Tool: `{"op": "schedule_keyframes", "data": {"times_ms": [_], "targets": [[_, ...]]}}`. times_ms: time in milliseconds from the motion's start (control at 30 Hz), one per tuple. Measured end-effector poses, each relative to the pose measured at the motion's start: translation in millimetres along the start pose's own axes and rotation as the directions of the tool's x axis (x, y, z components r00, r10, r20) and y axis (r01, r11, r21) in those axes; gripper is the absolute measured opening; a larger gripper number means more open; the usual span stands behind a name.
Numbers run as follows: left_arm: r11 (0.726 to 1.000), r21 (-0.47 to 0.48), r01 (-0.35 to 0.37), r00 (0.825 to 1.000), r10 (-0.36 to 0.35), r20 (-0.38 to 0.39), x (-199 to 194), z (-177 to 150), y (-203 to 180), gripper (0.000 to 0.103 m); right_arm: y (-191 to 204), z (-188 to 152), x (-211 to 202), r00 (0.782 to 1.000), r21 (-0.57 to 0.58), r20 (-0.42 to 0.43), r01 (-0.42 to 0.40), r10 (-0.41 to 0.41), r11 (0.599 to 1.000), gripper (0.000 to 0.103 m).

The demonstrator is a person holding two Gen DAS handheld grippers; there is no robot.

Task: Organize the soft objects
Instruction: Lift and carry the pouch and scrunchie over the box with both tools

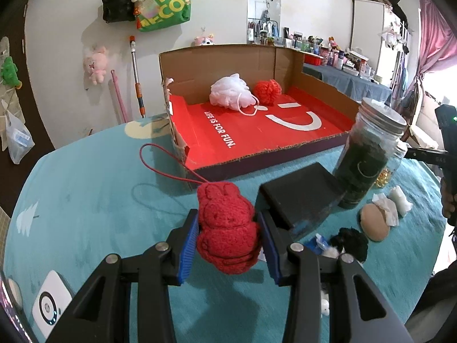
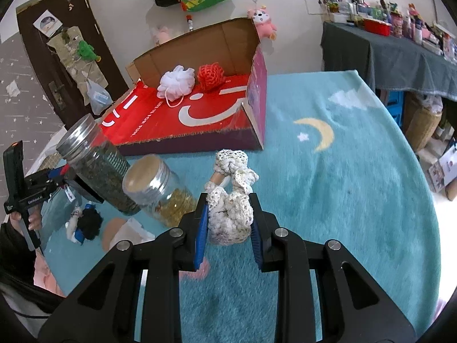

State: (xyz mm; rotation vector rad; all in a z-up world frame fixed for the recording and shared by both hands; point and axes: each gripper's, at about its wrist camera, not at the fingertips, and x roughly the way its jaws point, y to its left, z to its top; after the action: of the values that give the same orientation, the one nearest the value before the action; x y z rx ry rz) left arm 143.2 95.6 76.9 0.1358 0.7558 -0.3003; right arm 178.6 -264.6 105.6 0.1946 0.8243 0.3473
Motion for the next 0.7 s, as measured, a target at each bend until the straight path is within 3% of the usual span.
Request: {"op": "schedule_keyframes", "data": {"times_ms": [333, 700], "targets": [[1.000, 0.005, 0.007, 1.000, -0.007, 0.008, 7, 19, 11, 0.044, 8, 22, 10, 1.000, -0.051, 0.000, -0.026, 0.026, 0.998, 0.025], [0.997, 0.007, 0.073, 0.996, -0.073, 0.042, 2, 55, 17, 0.044, 19, 60, 16, 0.996, -0.101, 0.010, -0.090, 0.091, 0.991, 0.025]]}}
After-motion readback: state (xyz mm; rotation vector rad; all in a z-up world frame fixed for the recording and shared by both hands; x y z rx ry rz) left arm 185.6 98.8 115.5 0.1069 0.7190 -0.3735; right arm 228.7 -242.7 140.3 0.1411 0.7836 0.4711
